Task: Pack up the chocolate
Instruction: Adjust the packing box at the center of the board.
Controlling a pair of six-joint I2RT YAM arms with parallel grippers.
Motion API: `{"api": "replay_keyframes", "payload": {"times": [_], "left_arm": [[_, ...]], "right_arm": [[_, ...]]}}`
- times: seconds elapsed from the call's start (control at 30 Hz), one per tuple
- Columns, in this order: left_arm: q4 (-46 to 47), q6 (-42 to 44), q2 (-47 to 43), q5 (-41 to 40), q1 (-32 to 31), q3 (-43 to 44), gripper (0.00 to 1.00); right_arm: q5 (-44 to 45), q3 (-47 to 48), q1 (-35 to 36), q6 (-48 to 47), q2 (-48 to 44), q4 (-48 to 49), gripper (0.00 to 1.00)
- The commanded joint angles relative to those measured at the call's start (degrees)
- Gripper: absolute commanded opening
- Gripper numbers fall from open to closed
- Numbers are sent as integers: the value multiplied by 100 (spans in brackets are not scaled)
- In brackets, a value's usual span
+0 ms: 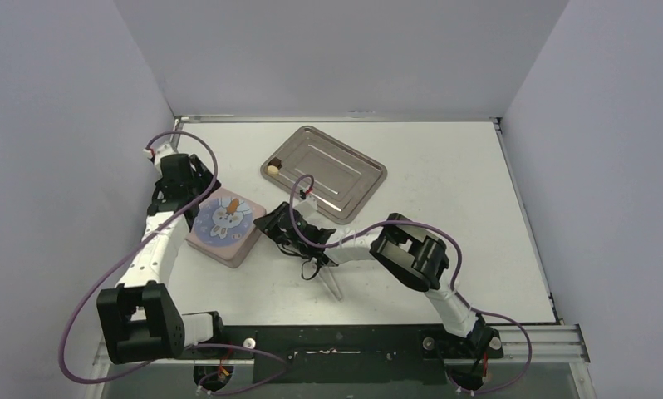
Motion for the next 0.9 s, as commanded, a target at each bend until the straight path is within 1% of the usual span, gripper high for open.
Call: {"api": "replay_keyframes", "payload": {"times": [0.0, 0.03, 0.07, 0.2, 0.27, 0.33, 0.4, 0.47, 0.53, 0.63, 0.67, 0.77, 0.87], "left_arm": [[94, -472, -287, 142, 17, -431, 64], [154, -498, -270, 85, 16, -548, 64], [187, -525, -213, 49, 17, -666, 64], [105, -675, 105, 23, 2, -822, 63], [90, -718, 153, -50, -13, -865, 63], [108, -726, 110, -138, -23, -922, 63], [176, -753, 49, -167, -19, -1024, 63], [255, -819, 3, -81, -24, -1144, 63], [278, -875, -16, -38, -31, -1234, 63], [266, -876, -32, -18, -27, -1297, 63], [254, -887, -45, -14, -27, -1310, 63], [223, -955, -108, -30, -27, -1373, 63], [198, -962, -197, -115, -28, -1315, 63]], "right_arm": [[109, -290, -173, -897, -600, -88, 30], [153, -278, -187, -1011, -709, -171, 37], [193, -260, -206, -1132, -805, -230, 40], [23, -154, -307, -1526, -1011, -267, 40], [-77, 3, -343, -1656, -986, -318, 37], [-436, 174, -395, -1839, -867, -64, 28], [-738, 532, -416, -1910, -665, -33, 20], [-1060, 866, -428, -1969, -387, -83, 13], [-1196, 1055, -430, -1952, -183, -112, 7], [-1276, 1316, -424, -1846, 151, -726, 0], [-1271, 1267, -421, -1718, 236, -852, 0], [-1358, 865, -456, -1402, 443, -745, 0], [-1378, 899, -491, -1588, 500, -949, 0]]}}
